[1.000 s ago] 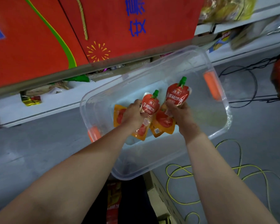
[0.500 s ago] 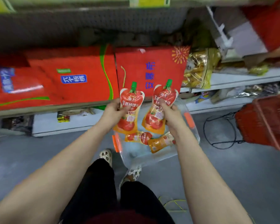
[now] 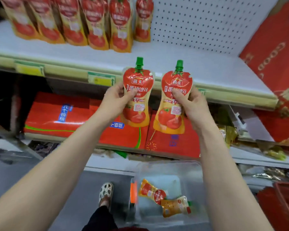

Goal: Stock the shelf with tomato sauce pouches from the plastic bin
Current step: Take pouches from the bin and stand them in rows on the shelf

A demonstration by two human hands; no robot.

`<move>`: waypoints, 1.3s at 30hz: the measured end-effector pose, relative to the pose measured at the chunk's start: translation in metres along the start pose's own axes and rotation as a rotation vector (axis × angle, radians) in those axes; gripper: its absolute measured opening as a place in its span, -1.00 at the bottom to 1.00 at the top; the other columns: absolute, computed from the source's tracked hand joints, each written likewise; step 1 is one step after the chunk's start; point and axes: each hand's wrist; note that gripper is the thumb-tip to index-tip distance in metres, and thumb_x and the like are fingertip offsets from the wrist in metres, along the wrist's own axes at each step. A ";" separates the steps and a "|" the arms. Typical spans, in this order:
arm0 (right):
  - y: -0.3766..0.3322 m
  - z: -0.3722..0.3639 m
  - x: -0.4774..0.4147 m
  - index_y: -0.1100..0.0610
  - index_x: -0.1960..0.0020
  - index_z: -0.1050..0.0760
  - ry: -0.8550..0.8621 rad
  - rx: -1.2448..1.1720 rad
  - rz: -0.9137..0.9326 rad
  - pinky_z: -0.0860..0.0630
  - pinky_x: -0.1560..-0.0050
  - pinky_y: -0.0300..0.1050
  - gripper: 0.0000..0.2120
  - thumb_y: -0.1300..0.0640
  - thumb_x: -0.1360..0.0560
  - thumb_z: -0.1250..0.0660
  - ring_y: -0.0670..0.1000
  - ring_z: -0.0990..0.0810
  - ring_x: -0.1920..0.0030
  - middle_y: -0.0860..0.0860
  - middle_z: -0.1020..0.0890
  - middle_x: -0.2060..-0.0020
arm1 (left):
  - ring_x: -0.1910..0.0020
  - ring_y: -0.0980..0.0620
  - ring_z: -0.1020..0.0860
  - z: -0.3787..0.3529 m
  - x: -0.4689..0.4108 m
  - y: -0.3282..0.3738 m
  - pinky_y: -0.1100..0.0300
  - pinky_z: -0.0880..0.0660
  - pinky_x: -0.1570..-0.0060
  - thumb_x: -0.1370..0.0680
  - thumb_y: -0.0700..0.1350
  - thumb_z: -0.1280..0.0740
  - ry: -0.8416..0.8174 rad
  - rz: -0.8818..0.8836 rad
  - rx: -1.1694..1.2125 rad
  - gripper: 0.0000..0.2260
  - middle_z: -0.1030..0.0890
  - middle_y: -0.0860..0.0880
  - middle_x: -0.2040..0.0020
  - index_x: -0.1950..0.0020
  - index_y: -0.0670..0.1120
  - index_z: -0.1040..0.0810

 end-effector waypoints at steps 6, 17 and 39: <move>-0.068 -0.030 -0.074 0.07 0.00 -0.51 0.018 0.002 0.125 -0.54 0.23 -0.33 -0.92 0.21 -0.55 -0.39 -0.20 -0.66 0.22 -0.05 -0.67 0.13 | 0.07 0.19 -0.63 0.044 -0.049 0.050 0.27 -0.54 0.02 -0.58 -0.22 -0.32 0.111 -0.141 0.009 -0.81 -0.65 0.02 0.03 -0.19 -0.15 -0.51; -0.078 -0.071 -0.245 0.06 0.16 -0.59 0.132 0.066 0.016 -0.64 0.02 0.08 -0.91 0.20 -0.48 -0.46 0.04 -0.66 0.17 0.05 -0.69 0.14 | -0.01 0.16 -0.64 0.098 -0.148 0.065 0.23 -0.56 0.01 -0.59 -0.18 -0.31 0.229 -0.173 0.058 -0.81 -0.66 0.06 -0.03 -0.20 -0.03 -0.52; -0.036 -0.121 -0.387 0.18 -0.08 -0.47 0.131 0.044 0.046 -0.63 -0.06 0.10 -0.87 0.26 -0.55 -0.35 0.12 -0.68 0.07 0.14 -0.67 0.02 | -0.06 0.16 -0.64 0.096 -0.204 0.041 0.30 -0.57 0.04 -0.57 -0.17 -0.33 0.140 -0.132 0.111 -0.74 -0.67 0.07 -0.07 -0.25 -0.07 -0.52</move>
Point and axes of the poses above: each hand's wrist, its own x-axis away from the middle knuckle, its own z-axis out of the back of the hand, y = z × x
